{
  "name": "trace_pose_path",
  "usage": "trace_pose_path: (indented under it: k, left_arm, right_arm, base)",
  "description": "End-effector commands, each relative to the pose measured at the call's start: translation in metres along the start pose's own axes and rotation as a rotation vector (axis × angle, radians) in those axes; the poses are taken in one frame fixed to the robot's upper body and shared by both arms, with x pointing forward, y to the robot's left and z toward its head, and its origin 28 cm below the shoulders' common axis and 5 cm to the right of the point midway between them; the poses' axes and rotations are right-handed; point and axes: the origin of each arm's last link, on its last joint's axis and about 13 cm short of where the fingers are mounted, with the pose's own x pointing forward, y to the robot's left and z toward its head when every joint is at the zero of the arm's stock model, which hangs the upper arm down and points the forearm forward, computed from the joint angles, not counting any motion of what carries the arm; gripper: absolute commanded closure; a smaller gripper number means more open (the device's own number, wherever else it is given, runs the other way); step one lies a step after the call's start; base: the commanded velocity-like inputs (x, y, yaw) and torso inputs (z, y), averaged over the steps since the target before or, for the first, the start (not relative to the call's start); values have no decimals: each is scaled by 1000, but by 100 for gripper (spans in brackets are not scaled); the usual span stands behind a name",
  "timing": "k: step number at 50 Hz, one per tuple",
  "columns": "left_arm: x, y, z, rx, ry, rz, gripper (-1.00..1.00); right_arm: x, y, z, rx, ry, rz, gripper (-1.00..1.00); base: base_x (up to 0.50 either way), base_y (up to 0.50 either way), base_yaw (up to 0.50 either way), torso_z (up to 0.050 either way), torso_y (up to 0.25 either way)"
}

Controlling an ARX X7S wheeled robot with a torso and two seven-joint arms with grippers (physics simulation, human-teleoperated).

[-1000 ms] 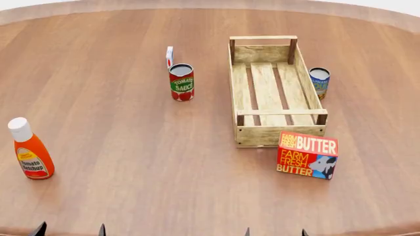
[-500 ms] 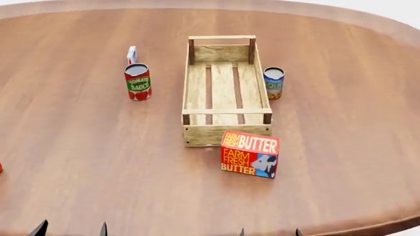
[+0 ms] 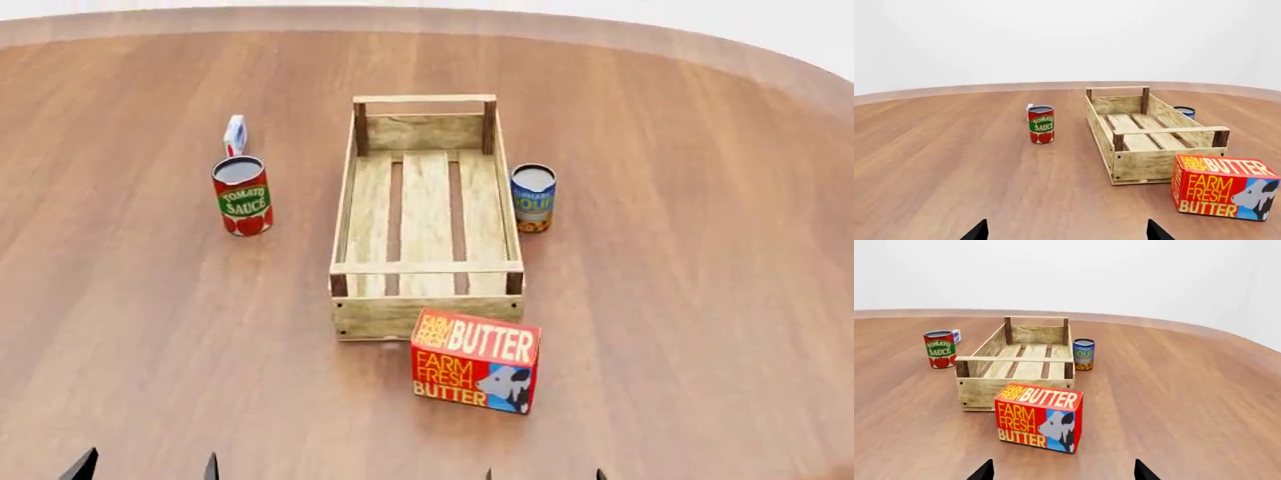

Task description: Pick up the butter and put it in the tray.

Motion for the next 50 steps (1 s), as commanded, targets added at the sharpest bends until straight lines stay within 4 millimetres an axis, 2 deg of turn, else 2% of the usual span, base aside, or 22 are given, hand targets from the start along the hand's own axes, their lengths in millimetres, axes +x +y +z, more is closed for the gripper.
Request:
trace_pose_path:
  k: [1, 45, 50]
  left_arm:
    - [1, 0, -1, 4, -1, 1, -100]
    - [0, 0, -1, 10, -1, 7, -100]
    - [0, 0, -2, 9, -1, 7, -100]
  right_arm:
    - [0, 1, -1, -12, 7, 2, -100]
    - [1, 2, -3, -16, 23, -2, -100]
    - [1, 1, -4, -19, 19, 3, -100]
  base:
    - [500, 0, 0, 0, 0]
    - [500, 0, 0, 0, 0]
    - [0, 0, 0, 0, 0]
